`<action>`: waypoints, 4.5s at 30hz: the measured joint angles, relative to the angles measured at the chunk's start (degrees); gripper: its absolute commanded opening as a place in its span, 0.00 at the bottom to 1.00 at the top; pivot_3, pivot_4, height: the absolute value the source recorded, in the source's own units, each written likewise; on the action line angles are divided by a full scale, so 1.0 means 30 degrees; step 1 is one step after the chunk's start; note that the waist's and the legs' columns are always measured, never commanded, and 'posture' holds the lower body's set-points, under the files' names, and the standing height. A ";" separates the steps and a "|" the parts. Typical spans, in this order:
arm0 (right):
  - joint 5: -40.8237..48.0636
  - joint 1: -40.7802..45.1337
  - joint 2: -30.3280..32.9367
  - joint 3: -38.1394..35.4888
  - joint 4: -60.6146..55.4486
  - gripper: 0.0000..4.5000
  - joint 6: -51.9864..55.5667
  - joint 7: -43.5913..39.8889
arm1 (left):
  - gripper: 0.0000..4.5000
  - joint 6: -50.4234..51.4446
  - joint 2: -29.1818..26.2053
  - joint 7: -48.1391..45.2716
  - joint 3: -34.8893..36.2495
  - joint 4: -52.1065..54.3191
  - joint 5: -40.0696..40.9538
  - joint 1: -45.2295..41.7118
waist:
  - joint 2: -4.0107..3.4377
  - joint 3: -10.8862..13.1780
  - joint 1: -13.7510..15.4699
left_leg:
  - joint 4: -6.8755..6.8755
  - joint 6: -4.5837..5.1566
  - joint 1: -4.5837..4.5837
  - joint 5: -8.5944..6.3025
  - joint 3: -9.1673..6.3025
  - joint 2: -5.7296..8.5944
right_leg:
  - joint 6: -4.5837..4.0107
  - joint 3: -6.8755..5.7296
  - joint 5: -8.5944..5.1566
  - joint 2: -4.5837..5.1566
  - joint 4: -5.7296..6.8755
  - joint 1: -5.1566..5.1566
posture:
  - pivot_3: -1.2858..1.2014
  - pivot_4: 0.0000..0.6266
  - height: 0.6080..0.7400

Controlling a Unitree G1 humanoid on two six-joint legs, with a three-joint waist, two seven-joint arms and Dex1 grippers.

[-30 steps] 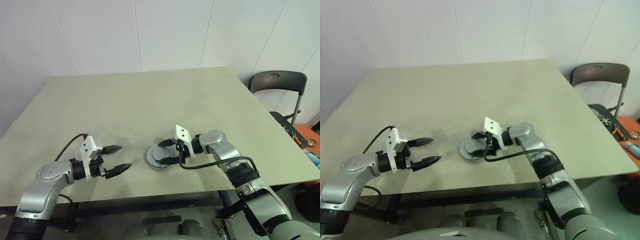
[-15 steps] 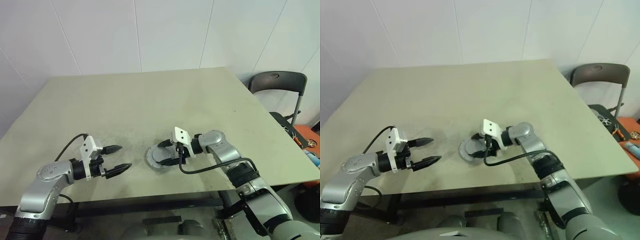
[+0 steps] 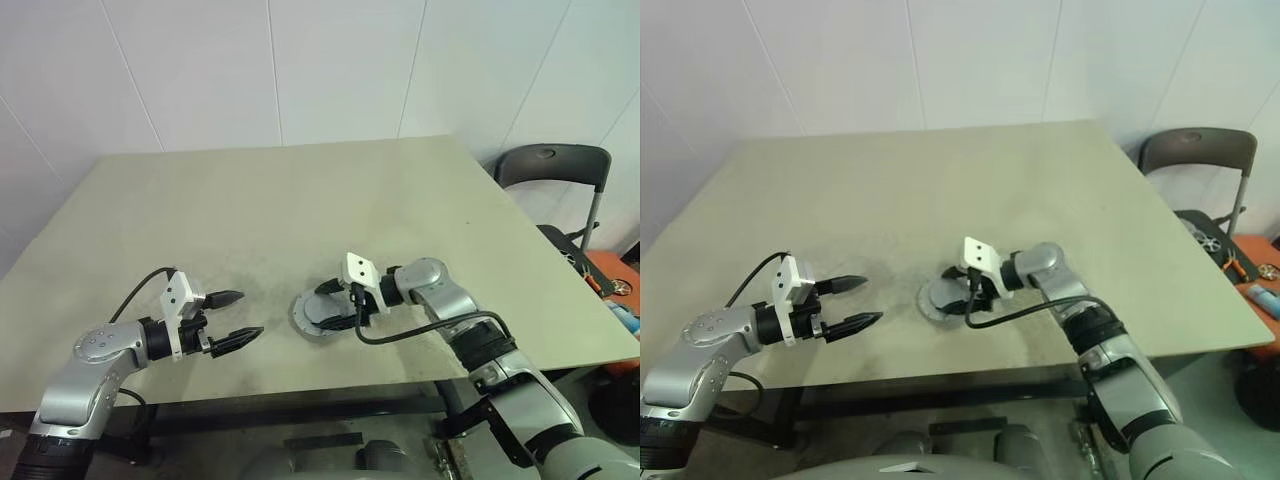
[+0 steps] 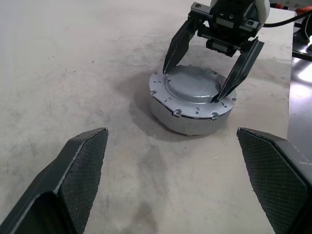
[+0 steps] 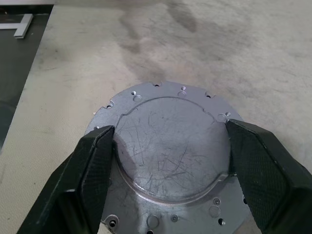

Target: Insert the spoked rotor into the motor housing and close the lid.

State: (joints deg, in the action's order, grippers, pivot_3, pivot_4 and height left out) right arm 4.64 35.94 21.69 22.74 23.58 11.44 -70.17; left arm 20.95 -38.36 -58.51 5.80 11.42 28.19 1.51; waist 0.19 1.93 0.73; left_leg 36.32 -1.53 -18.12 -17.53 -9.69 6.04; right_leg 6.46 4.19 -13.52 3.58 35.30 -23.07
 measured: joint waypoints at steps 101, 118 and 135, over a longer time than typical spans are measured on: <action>-0.0359 -0.0408 0.0436 0.0471 -0.0340 0.89 -0.1776 0.0001 | 0.00 0.0741 0.2443 -0.0317 -0.6555 -0.3847 -0.4417 -0.6386 | -0.0009 -0.0052 0.0041 | -0.0063 0.0025 0.0203 -0.0022 -0.0016 0.0003 | 0.0079 -0.0006 -0.0149 0.0033 -0.0107 0.0252 | 0.52 0.00 1.00; 0.0027 -0.0425 0.1414 -0.0101 -0.2460 1.00 0.1687 -0.0747 | 0.00 0.1458 0.2506 -0.0001 -0.6601 -0.3604 -0.4608 -0.6577 | -0.0021 -0.0023 0.0059 | -0.0035 0.0036 -0.0083 -0.0026 -0.0024 0.0011 | 0.0097 -0.0017 -0.0068 0.0039 -0.0089 -0.0050 | 0.52 0.00 1.00; 0.6342 -0.1799 0.1812 -0.6929 -0.4486 1.00 1.7351 0.3958 | 0.00 0.1667 0.3019 0.0038 -0.6609 -0.3639 -0.4716 -0.7161 | -0.0013 0.0097 0.0561 | 0.0010 0.0034 -0.0453 -0.0021 -0.0018 0.0042 | 0.0023 -0.0012 -0.0009 0.0068 -0.0068 -0.0406 | 0.52 0.00 1.00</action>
State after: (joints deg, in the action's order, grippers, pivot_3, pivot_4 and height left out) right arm 23.67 30.54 27.12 1.95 10.13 63.49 -58.29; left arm 25.95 -29.30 -58.40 -14.03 0.50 14.04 -19.98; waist 0.15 2.22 2.41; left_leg 36.35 -1.42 -19.48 -17.60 -9.75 6.16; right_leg 6.53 4.16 -13.55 3.79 35.10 -24.29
